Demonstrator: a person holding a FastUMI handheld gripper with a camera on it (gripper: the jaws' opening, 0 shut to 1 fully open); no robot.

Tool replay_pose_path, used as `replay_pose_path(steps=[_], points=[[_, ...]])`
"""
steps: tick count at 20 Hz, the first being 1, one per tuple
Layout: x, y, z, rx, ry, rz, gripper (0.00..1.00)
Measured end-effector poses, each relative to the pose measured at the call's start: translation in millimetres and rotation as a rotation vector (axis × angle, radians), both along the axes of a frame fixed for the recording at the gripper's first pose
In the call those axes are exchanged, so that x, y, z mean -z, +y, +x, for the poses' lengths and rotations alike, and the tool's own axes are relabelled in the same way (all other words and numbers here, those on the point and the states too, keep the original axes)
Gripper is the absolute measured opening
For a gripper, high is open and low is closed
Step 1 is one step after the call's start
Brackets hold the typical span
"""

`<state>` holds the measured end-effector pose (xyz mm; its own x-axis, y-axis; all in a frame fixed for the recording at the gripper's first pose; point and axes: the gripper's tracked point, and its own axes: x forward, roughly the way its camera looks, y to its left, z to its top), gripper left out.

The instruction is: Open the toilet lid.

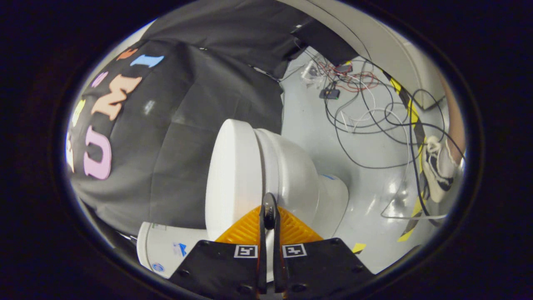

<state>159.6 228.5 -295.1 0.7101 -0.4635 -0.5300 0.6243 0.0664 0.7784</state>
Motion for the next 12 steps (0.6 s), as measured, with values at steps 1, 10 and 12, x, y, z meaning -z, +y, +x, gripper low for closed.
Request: replay_pose_path(steps=[1,10,12], points=[[-7.1,-0.8,2.1,-0.008,0.001,-0.022,0.07],[-106.7,21.6,18.0,-0.171,0.037,-0.316,0.05],[-123.3,32.1,21.9,-0.203,0.037,-0.378,0.05]])
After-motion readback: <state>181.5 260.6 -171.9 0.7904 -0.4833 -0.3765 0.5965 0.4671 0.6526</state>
